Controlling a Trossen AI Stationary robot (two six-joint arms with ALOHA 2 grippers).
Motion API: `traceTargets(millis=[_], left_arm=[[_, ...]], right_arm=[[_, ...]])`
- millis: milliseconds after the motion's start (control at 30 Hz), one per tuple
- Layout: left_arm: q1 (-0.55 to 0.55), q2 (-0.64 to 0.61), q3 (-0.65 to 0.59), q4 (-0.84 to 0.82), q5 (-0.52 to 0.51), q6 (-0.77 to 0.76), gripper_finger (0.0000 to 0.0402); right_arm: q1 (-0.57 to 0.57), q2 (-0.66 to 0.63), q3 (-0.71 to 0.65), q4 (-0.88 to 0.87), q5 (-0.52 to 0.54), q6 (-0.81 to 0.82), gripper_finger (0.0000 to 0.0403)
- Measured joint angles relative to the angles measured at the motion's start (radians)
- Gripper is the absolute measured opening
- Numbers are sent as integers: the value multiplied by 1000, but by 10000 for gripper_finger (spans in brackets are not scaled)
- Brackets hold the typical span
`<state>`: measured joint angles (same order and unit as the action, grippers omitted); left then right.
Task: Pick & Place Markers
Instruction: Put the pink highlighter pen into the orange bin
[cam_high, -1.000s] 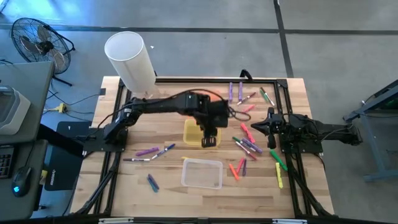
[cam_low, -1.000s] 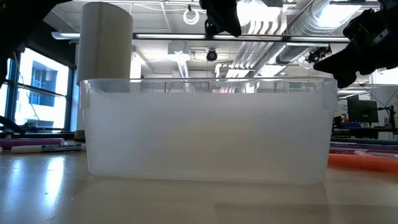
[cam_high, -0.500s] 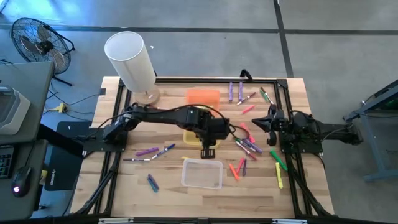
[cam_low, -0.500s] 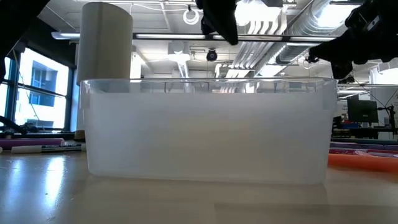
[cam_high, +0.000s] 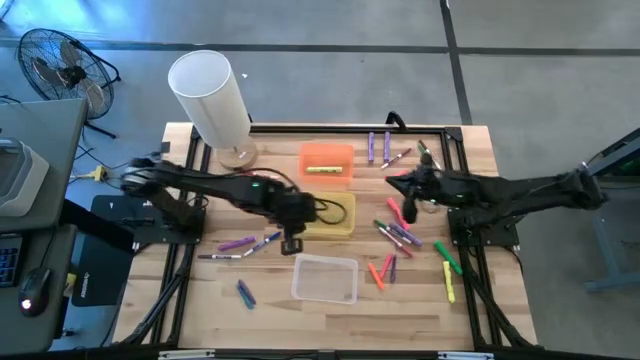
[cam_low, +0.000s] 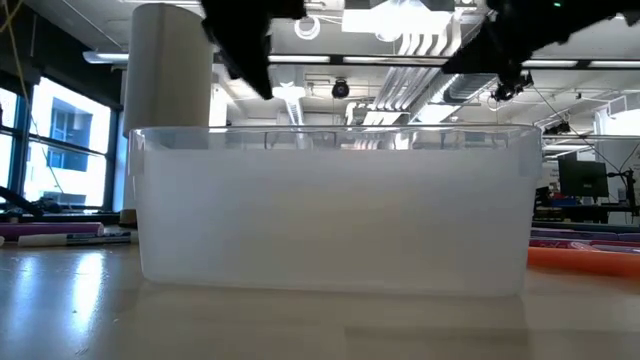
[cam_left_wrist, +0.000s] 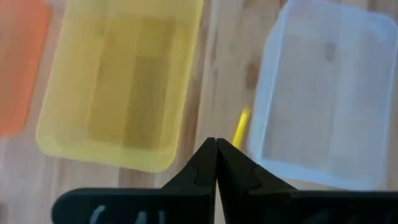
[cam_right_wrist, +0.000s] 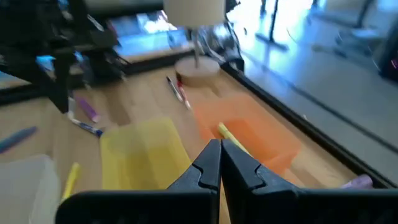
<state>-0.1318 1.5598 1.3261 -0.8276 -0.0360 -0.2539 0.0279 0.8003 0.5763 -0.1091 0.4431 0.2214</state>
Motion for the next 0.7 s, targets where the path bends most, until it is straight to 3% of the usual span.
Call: traceTargets(millis=[167,333,500,700], left_arm=[[10,-238,-291,125,-14,-13,0],[49,-475,-509,184,-23,-10,0],[87,-688,-642,228,-14,-6,0],[86,-870,-694,274,-32,14,0]], right_arm=[[-26,256,251,-240,20,129,0],[-81,451,482,-565,-7,369,0],[-117,580,609,-808,-87,557,1],[-135,653,631,-942,-210,701,23]])
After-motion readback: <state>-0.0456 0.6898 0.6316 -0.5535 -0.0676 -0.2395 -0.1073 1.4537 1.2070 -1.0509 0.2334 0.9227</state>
